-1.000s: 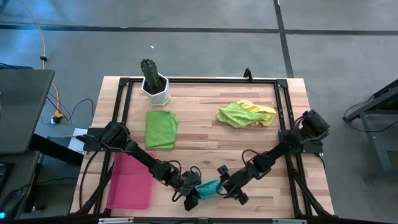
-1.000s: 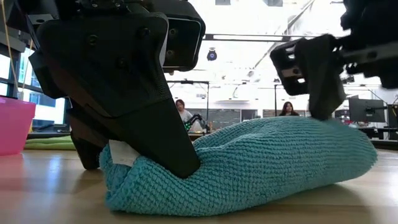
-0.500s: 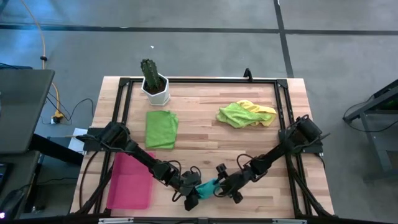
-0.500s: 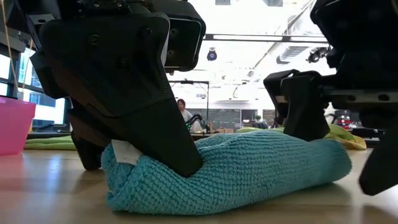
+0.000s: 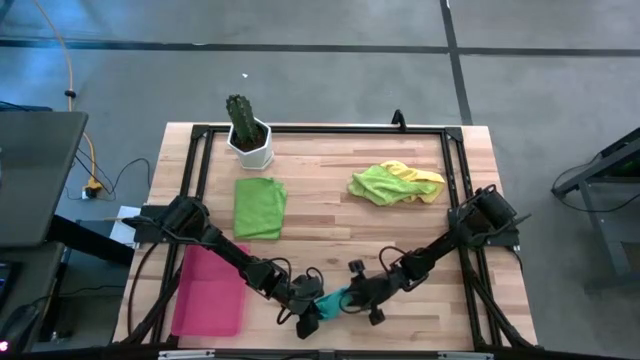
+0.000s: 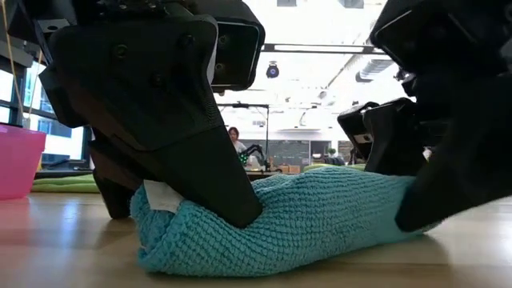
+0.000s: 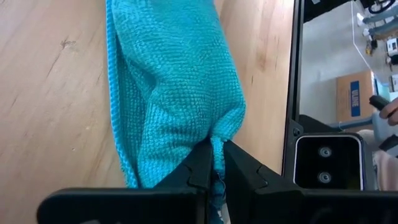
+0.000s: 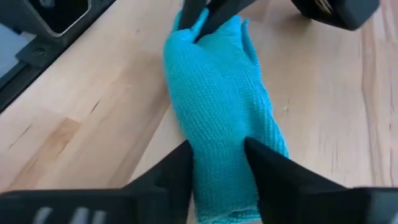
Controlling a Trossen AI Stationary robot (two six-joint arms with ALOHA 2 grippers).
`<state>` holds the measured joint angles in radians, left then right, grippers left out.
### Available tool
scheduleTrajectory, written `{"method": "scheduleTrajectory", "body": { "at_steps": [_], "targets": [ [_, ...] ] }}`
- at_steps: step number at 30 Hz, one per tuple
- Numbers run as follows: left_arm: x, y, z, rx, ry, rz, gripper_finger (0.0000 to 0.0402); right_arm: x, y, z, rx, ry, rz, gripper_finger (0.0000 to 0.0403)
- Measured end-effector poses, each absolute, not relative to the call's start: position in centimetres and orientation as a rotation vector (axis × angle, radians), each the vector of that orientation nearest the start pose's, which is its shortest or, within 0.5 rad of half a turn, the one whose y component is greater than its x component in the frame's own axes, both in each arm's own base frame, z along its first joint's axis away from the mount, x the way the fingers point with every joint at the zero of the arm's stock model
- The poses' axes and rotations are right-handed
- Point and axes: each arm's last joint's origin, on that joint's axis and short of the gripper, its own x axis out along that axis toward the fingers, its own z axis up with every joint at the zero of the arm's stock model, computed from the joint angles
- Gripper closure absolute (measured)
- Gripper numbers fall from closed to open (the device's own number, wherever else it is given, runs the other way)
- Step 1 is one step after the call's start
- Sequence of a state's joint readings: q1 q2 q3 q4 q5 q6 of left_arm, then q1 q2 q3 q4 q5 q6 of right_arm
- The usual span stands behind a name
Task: Roll microfiber towels into tight, uniform cylinder then place into a basket
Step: Roll the blue towel
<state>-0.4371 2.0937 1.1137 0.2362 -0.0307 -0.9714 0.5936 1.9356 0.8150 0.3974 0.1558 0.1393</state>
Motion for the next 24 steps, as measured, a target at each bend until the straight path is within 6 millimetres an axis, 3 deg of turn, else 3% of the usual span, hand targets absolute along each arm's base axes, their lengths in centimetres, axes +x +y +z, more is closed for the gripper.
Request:
{"method": "scheduleTrajectory", "body": {
  "at_steps": [8,18,24],
  "targets": [
    [37.2,-17.3,9.7,-0.601,0.826,-0.071,0.0366,28.9,19.2,9.1,0.072,0.770,0.374,0.0390],
    [37.2,-17.1,9.9,-0.280,0.772,-0.140,0.0288,28.7,18.9,8.8,0.384,0.941,0.396,0.0387],
    [37.1,-16.6,11.4,-0.065,0.709,-0.089,0.0260,28.9,18.4,8.8,0.587,1.024,0.352,0.0387]
  ]
}}
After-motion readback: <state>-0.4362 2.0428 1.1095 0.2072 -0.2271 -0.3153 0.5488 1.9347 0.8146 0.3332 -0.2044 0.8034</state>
